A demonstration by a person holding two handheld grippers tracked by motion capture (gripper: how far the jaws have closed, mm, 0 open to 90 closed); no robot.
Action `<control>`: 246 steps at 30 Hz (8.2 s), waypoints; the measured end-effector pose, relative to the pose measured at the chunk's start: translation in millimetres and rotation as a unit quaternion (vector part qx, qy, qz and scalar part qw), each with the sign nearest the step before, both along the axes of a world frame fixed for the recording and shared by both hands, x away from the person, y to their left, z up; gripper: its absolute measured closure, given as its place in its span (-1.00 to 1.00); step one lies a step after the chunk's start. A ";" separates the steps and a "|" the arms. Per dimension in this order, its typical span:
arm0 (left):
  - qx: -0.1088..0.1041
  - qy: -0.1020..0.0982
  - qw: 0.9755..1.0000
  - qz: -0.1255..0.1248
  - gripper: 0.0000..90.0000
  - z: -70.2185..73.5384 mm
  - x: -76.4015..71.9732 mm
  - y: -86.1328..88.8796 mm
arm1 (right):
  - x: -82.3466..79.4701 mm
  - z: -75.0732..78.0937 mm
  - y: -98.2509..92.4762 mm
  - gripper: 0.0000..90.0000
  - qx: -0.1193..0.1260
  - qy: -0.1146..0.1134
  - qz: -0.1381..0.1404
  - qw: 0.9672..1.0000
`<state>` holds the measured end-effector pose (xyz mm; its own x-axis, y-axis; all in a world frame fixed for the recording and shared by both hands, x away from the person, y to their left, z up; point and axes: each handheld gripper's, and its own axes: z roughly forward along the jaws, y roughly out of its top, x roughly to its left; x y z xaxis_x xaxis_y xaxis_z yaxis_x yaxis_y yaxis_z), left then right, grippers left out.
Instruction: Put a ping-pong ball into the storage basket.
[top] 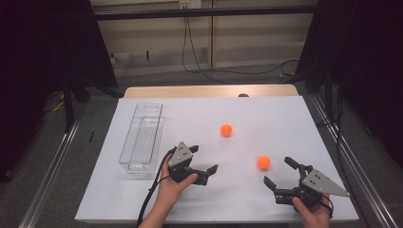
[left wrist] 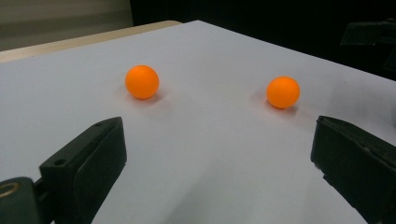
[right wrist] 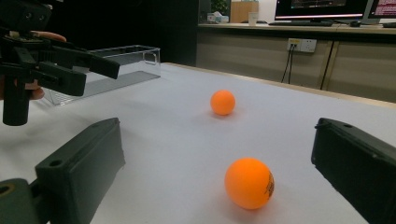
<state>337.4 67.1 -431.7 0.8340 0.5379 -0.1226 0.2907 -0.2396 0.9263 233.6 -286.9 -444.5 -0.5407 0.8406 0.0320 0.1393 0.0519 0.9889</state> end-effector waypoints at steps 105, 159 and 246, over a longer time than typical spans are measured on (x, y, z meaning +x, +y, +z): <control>0.045 0.024 0.998 -0.033 -0.90 -4.3 12.4 -62.6 | -0.1 0.3 0.3 -0.96 0.002 -0.001 0.005 1.000; 0.059 0.030 0.997 -0.044 -0.90 -8.3 17.2 -88.2 | -0.2 0.2 0.5 -0.96 0.001 0.001 0.006 1.000; 0.106 0.061 0.989 -0.080 -0.88 -16.8 28.1 -136.5 | 0.0 0.3 -0.5 -0.96 0.002 0.002 0.007 1.000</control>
